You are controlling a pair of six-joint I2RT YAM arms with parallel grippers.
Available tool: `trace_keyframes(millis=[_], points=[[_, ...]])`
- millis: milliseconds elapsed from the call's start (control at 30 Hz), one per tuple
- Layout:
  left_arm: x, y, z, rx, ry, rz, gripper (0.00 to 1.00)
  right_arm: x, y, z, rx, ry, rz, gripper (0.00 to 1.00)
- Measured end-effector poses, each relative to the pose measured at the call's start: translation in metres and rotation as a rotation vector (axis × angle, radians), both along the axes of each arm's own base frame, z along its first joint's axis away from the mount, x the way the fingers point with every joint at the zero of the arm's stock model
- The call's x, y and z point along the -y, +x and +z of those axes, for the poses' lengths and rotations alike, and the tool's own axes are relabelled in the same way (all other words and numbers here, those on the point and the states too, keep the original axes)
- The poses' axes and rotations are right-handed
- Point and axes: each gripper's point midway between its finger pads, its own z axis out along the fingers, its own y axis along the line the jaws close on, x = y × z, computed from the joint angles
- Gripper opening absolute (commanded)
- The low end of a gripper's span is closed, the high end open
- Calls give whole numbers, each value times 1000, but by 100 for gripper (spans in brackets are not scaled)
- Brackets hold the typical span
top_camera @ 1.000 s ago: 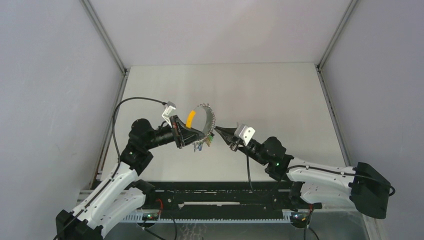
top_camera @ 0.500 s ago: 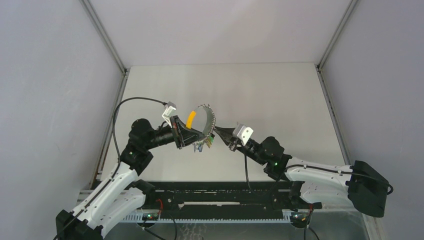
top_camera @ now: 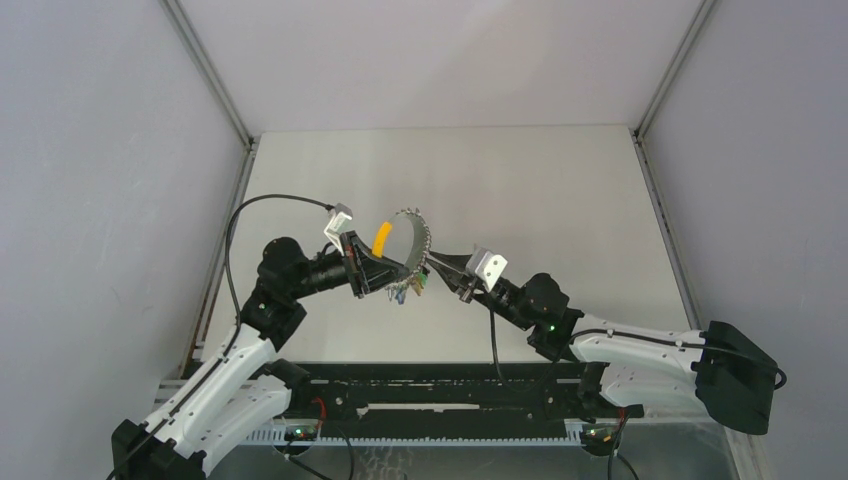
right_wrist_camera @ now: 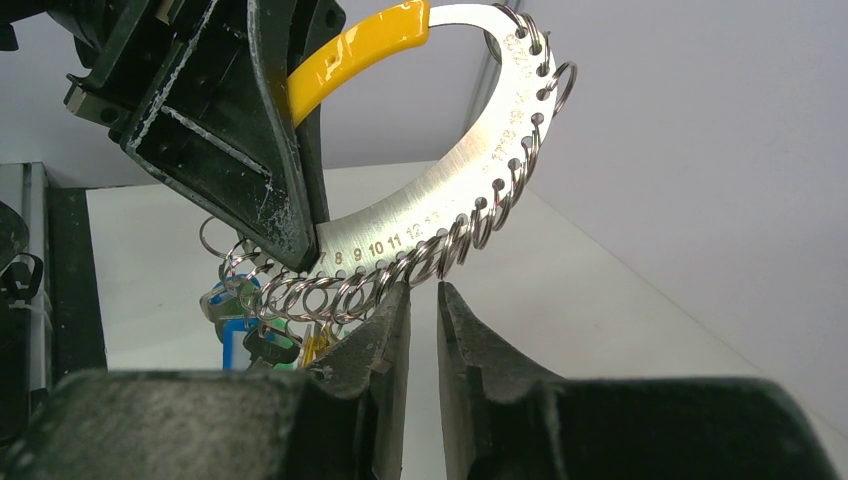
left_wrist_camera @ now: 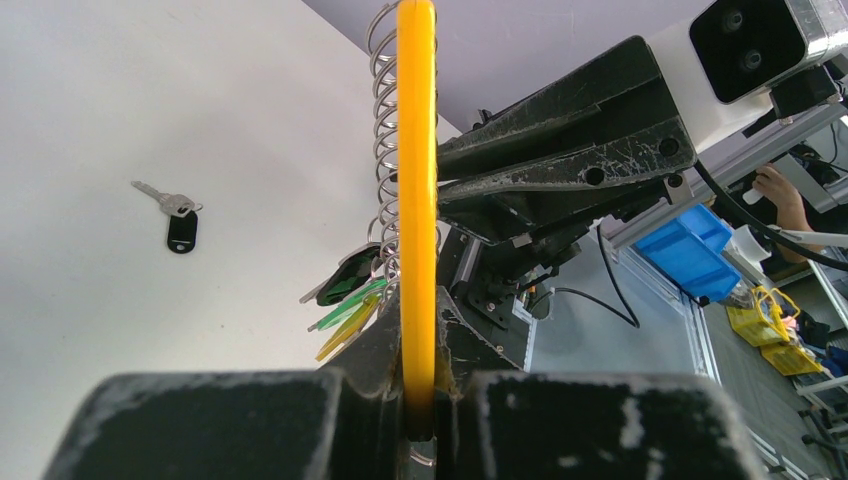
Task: Put the keys on the keyring
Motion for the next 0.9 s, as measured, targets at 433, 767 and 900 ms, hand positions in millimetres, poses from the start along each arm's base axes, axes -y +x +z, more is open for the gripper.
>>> trace_keyframes(millis=[433, 767, 900], points=[[0, 0, 0, 0, 0, 0, 0, -1, -1, 1, 4, 2, 9, 12], [0, 0, 0, 0, 0, -1, 0, -1, -1, 2, 7, 9, 9, 9], [0, 0, 0, 1, 0, -2, 0, -2, -1, 3, 8, 12, 9, 10]])
